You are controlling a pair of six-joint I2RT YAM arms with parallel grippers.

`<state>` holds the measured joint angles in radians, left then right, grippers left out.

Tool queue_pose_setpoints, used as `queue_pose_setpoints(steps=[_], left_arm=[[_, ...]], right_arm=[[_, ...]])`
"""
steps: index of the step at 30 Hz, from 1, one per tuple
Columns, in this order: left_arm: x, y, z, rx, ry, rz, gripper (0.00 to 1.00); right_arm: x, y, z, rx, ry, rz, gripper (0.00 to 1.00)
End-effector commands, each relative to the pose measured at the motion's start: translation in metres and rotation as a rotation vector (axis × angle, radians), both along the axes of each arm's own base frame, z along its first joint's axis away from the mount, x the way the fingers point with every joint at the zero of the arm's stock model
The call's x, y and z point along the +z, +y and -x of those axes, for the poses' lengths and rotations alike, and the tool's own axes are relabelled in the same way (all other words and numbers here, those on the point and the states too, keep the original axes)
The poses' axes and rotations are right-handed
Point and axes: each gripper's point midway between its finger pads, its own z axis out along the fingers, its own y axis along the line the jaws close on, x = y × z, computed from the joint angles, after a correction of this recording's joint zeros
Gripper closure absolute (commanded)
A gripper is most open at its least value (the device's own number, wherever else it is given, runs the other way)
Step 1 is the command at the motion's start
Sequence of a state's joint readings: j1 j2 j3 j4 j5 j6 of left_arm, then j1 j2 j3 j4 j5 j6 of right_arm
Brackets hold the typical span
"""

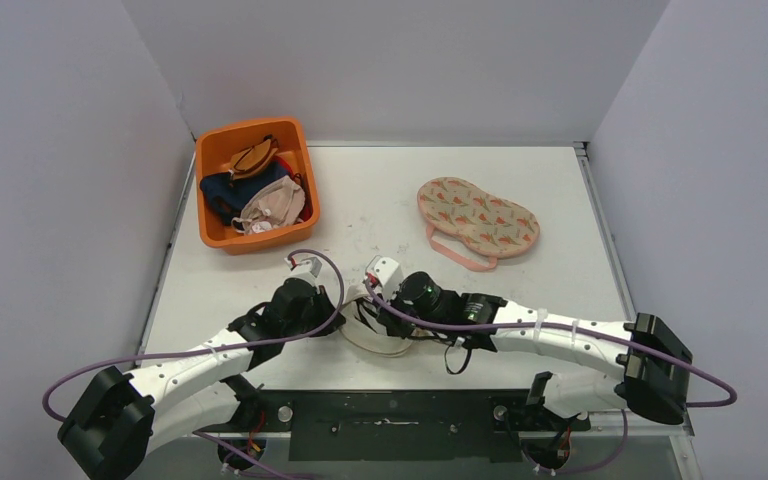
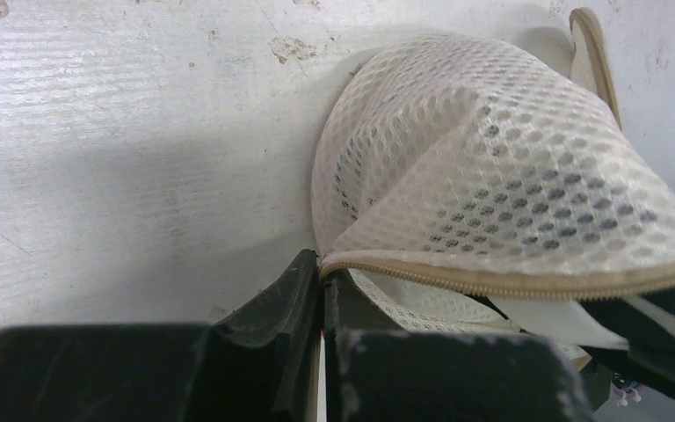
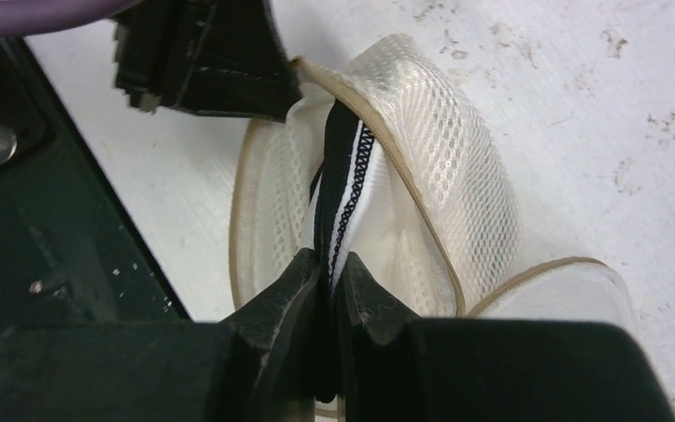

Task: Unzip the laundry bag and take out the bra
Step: Pick up the bra from the laundry bag.

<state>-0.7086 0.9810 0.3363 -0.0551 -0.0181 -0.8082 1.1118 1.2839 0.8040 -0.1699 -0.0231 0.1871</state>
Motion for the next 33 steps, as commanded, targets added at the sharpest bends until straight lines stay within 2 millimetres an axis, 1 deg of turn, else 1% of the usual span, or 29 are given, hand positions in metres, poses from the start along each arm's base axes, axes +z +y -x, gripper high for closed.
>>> queue_pose_setpoints(steps=[1,4,6,8,10,12,13,15,17,20,25,27,29,30,31,33], left_arm=[[0.023,-0.009,-0.016,0.015,-0.059,0.037,1.00],[0.035,-0.014,-0.024,0.017,-0.080,0.038,1.00],[0.041,-0.018,-0.029,0.016,-0.087,0.042,1.00],[0.042,-0.021,-0.033,0.017,-0.087,0.044,1.00],[0.042,-0.023,-0.035,0.019,-0.085,0.048,1.00],[0.040,-0.024,-0.037,0.021,-0.077,0.042,1.00],[0.039,-0.024,-0.038,0.023,-0.074,0.037,1.00],[0.044,-0.028,-0.044,0.028,-0.097,0.051,1.00],[0.043,-0.028,-0.047,0.033,-0.098,0.046,1.00],[0.045,-0.028,-0.049,0.040,-0.101,0.048,1.00],[0.052,-0.030,-0.053,0.045,-0.111,0.063,1.00],[0.057,-0.032,-0.054,0.049,-0.116,0.075,1.00],[0.064,-0.033,-0.056,0.054,-0.122,0.088,0.99],[0.068,-0.034,-0.057,0.057,-0.124,0.094,0.93],[0.071,-0.033,-0.056,0.060,-0.119,0.097,0.84],[0.080,-0.031,-0.053,0.072,-0.112,0.109,0.60]], right_arm=[[0.019,0.011,0.026,0.190,-0.006,-0.048,0.95],[0.020,0.019,0.044,0.287,0.042,-0.066,0.95],[0.024,0.023,0.052,0.333,0.062,-0.098,0.95],[0.035,0.026,0.056,0.350,0.059,-0.146,0.95],[0.048,0.027,0.055,0.350,0.052,-0.201,0.95],[0.061,0.024,0.048,0.322,0.033,-0.250,0.95],[0.069,0.022,0.041,0.296,0.012,-0.275,0.95],[0.083,0.013,0.027,0.221,-0.035,-0.317,0.95],[0.099,0.003,0.012,0.136,-0.085,-0.366,0.95],[0.112,-0.016,-0.010,-0.007,-0.157,-0.386,0.95],[0.123,-0.042,-0.040,-0.223,-0.266,-0.383,0.95],[0.123,-0.045,-0.043,-0.248,-0.277,-0.386,0.95],[0.118,-0.044,-0.045,-0.244,-0.286,-0.371,0.95],[0.115,-0.042,-0.045,-0.238,-0.288,-0.360,0.95],[0.112,-0.041,-0.044,-0.229,-0.293,-0.344,0.95],[0.108,-0.039,-0.040,-0.215,-0.304,-0.325,0.95]])
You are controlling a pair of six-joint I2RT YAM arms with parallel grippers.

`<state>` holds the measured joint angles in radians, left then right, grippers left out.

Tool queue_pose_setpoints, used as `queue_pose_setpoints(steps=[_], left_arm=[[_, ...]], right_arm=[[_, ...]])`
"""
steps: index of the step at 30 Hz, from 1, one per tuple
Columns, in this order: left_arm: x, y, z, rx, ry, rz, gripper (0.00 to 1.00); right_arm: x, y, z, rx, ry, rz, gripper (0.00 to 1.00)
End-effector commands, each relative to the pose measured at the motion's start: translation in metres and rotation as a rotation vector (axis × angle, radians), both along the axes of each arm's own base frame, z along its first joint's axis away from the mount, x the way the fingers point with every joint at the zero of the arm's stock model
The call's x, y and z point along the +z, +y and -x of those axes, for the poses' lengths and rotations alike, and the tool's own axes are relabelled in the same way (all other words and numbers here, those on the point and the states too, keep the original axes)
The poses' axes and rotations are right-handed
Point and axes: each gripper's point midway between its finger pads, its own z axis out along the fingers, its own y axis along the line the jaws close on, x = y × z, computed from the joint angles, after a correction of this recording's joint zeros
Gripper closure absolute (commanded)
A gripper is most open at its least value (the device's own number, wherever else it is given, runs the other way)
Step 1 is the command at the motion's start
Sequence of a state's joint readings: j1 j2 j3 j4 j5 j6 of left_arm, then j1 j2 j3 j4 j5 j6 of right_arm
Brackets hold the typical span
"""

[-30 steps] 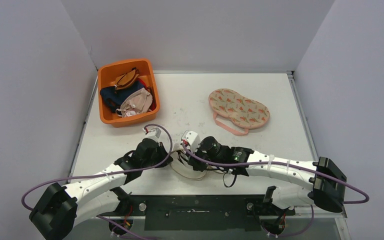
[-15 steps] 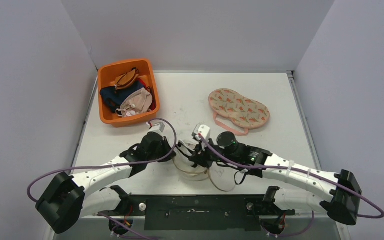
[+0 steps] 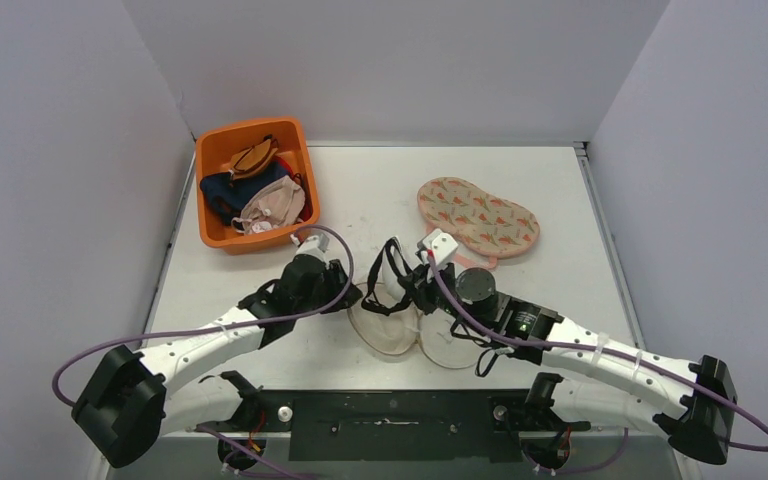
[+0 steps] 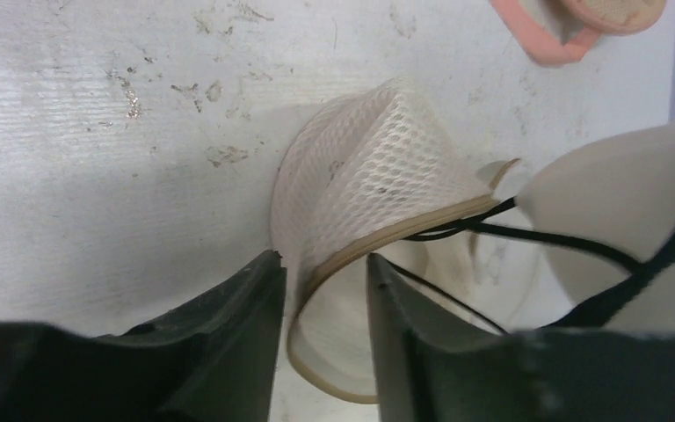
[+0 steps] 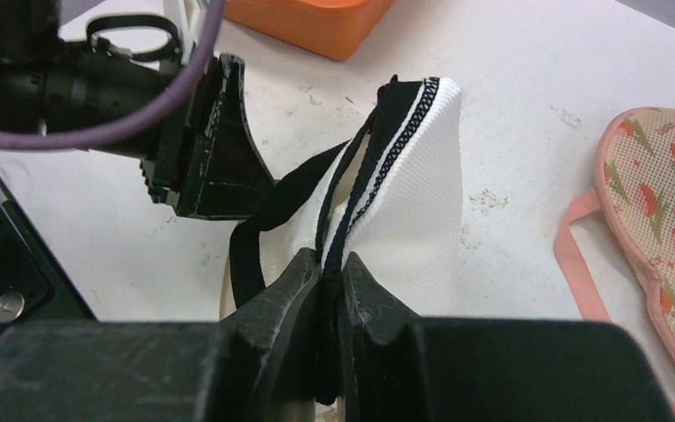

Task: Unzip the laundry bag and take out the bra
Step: Pick up the bra from the laundry bag.

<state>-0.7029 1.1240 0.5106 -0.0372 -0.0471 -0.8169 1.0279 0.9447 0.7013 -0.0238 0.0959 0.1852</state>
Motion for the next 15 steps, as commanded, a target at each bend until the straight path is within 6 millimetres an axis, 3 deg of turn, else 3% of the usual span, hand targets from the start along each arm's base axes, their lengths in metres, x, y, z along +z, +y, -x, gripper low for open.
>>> queue_pose_setpoints(steps=[1,5,7,10,15], left_arm=[[0.051,-0.005,-0.014,0.048,-0.069,0.098,0.51],[0.076,0.012,-0.013,0.161,-0.067,0.158,0.21],[0.091,0.020,-0.014,0.216,-0.073,0.212,0.01],[0.117,0.019,-0.011,0.207,-0.056,0.333,0.04],[0.152,-0.007,-0.001,0.052,-0.002,0.425,0.04]], right_arm=[[0.009,0.004,-0.003,-0.024,-0.077,-0.003,0.95],[0.005,0.005,0.006,-0.009,-0.107,0.039,0.95],[0.003,0.005,0.008,-0.003,-0.118,0.055,0.95],[0.000,0.006,0.011,0.002,-0.132,0.088,0.95],[-0.005,0.010,0.017,-0.002,-0.175,0.162,0.95]])
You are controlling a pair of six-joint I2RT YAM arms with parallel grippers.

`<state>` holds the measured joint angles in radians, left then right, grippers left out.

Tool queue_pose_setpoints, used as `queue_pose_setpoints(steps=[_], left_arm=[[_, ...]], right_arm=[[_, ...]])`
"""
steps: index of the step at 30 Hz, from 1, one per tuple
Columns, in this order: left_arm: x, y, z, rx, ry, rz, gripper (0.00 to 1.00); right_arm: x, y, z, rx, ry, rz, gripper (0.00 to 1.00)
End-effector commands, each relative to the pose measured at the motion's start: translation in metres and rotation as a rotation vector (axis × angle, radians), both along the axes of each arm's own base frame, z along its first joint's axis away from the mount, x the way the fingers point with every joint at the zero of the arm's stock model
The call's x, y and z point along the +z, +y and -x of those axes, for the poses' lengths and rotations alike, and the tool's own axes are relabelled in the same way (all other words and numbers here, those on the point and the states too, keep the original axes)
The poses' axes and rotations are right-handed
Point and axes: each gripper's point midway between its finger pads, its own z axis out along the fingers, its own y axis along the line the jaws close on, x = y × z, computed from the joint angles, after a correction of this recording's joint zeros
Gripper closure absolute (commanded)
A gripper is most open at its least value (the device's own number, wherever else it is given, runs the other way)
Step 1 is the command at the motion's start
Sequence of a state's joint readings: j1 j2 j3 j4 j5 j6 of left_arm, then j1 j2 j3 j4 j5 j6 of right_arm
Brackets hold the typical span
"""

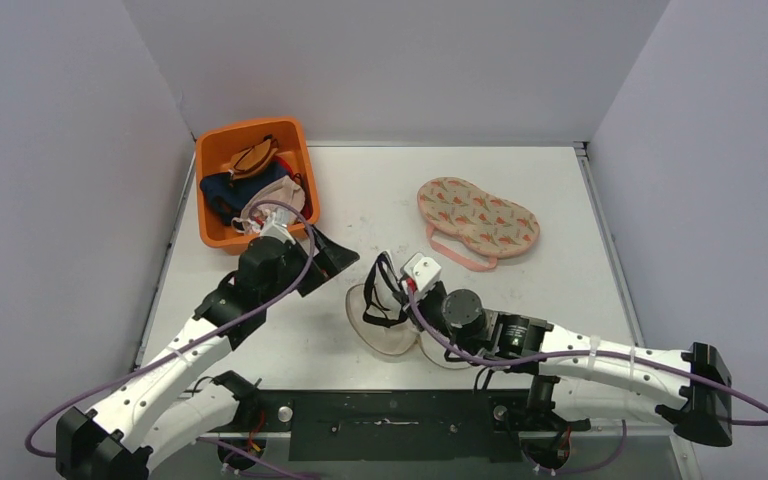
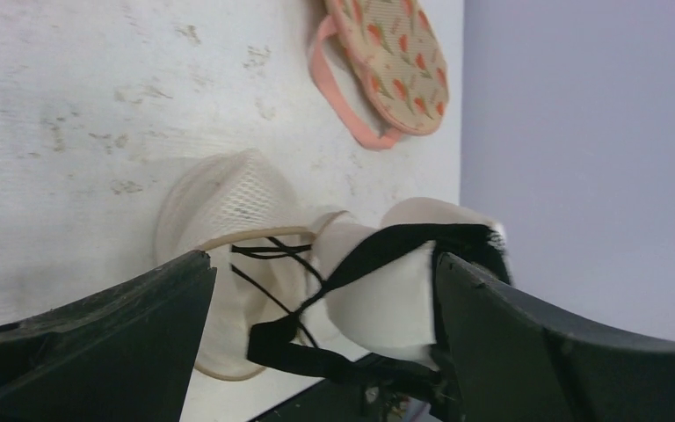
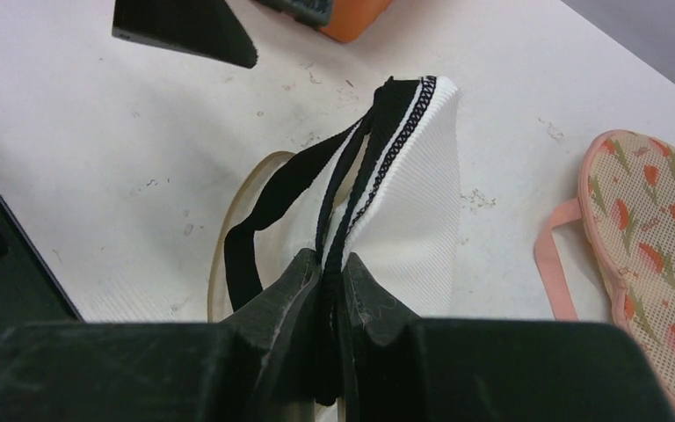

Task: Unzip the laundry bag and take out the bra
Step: Pick up the bra from the laundry bag.

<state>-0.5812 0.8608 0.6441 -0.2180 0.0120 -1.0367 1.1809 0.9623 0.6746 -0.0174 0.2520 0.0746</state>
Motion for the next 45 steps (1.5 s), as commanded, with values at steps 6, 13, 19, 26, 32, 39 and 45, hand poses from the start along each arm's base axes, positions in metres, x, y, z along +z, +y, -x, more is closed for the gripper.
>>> queue_pose_setpoints(steps=[6,13,19,26,32,39,45], left_arm=[[0.054,-0.050,0.024,-0.227,0.094,0.237,0.04],[0.054,-0.072,0.043,-0.286,0.195,0.178,0.04],[0.043,-0.084,0.051,-0.291,0.244,0.130,0.04],[0.025,-0.097,0.049,-0.309,0.279,0.113,0.05],[-0.001,-0.092,0.049,-0.298,0.312,0.030,0.12],[-0.020,-0.100,0.050,-0.330,0.333,0.038,0.45],[-0.017,-0.105,0.049,-0.357,0.310,0.057,0.66]], right_arm=[[0.002,0.001,0.005,-0.049,-0.133,0.128,0.95],[-0.001,0.001,0.011,-0.068,-0.170,0.176,0.95],[-0.004,0.005,0.016,-0.069,-0.200,0.207,0.95],[-0.007,0.011,0.022,-0.059,-0.224,0.244,0.95],[-0.005,0.014,0.027,-0.051,-0.233,0.246,0.95],[-0.008,0.019,0.032,-0.031,-0.235,0.253,0.95],[-0.010,0.022,0.036,-0.018,-0.235,0.265,0.91]])
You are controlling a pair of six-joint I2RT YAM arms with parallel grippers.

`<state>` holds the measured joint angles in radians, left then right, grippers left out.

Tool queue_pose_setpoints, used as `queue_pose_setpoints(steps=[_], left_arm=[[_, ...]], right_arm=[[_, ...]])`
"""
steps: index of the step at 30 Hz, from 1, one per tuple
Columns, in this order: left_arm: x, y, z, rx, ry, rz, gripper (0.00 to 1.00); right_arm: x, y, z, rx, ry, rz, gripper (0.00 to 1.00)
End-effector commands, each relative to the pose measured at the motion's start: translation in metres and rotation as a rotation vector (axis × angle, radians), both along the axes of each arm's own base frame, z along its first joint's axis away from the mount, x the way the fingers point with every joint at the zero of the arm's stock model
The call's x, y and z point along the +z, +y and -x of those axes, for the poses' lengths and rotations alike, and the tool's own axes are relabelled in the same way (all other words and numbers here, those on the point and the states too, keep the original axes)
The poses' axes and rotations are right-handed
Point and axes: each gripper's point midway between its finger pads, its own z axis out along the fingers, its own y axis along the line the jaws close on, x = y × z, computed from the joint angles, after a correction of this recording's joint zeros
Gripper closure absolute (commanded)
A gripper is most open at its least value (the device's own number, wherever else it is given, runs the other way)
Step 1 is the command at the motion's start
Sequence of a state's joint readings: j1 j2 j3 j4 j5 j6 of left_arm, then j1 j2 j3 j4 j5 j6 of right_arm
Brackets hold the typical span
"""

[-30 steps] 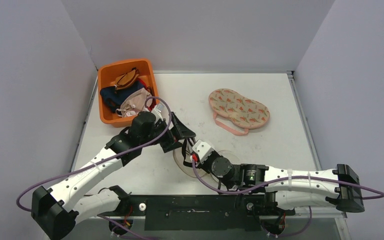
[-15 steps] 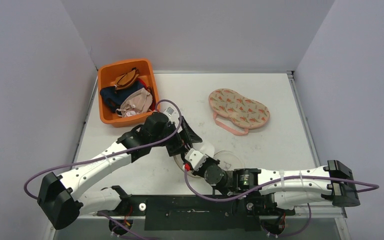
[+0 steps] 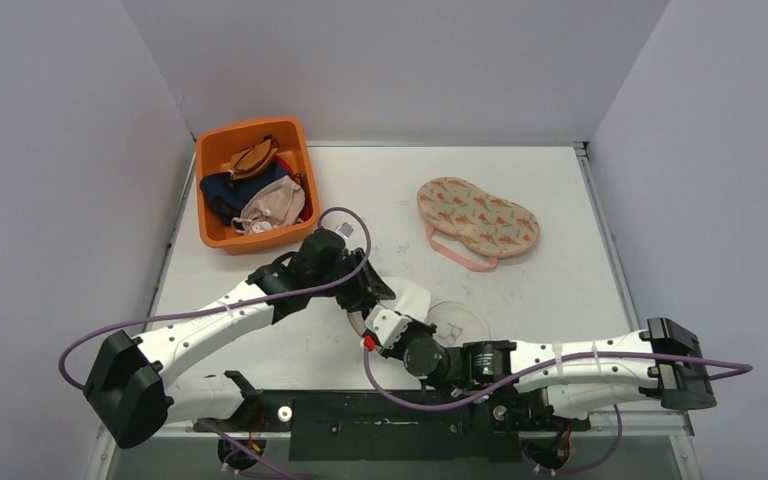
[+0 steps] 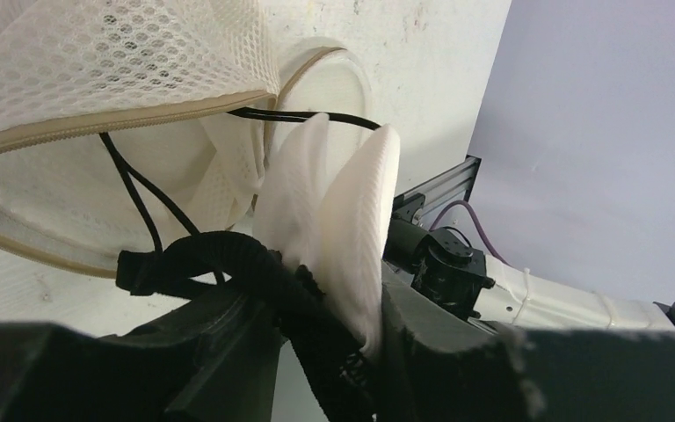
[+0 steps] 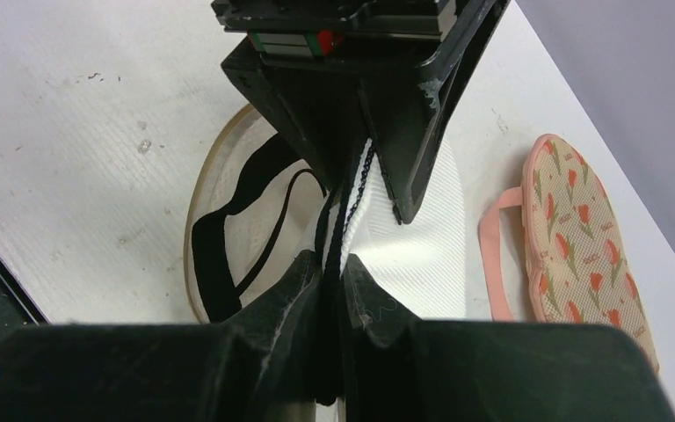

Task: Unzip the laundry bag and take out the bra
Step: Pick up the bra from the laundry bag.

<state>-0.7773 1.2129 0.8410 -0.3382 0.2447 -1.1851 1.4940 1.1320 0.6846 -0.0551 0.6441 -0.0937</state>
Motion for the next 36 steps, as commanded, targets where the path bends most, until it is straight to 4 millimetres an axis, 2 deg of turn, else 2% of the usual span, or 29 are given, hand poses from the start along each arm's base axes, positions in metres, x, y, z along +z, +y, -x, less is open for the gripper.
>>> queue_pose_setpoints(steps=[1,7,11,13,15,17,20,22,26,27,31,36], left_arm=[[0.016,-0.012,-0.005,-0.039,-0.068,0.066,0.68],[0.016,-0.014,-0.003,-0.053,-0.077,0.082,0.75],[0.022,-0.014,-0.005,-0.055,-0.124,0.123,0.80],[0.027,-0.010,-0.008,-0.038,-0.159,0.161,0.81],[0.031,-0.002,-0.014,-0.006,-0.187,0.200,0.82],[0.042,0.005,-0.021,0.025,-0.225,0.277,0.84],[0.045,0.022,-0.027,0.067,-0.259,0.333,0.86],[0.052,0.034,-0.032,0.090,-0.303,0.367,0.87],[0.074,0.054,-0.033,0.110,-0.440,0.448,0.87],[0.080,0.058,-0.032,0.111,-0.475,0.463,0.87],[0.100,0.070,-0.029,0.100,-0.591,0.495,0.87],[0.108,0.071,-0.024,0.070,-0.641,0.501,0.87]], right_arm=[[0.028,0.012,0.001,-0.009,-0.020,-0.075,0.88],[0.037,0.021,0.011,0.049,0.032,-0.115,0.45],[0.067,0.028,0.019,0.078,0.089,-0.229,0.19],[0.086,0.026,0.017,0.063,0.115,-0.306,0.14],[0.109,0.021,0.015,0.055,0.144,-0.409,0.10],[0.134,0.014,0.010,0.059,0.181,-0.541,0.06],[0.150,0.000,-0.015,-0.007,0.260,-0.690,0.03],[0.148,-0.012,-0.041,-0.068,0.327,-0.766,0.02],[0.141,-0.016,-0.064,-0.025,0.525,-0.947,0.00],[0.140,-0.018,-0.068,-0.008,0.558,-0.984,0.02],[0.137,-0.025,-0.075,0.050,0.645,-1.081,0.07],[0.136,-0.024,-0.076,0.119,0.711,-1.150,0.09]])
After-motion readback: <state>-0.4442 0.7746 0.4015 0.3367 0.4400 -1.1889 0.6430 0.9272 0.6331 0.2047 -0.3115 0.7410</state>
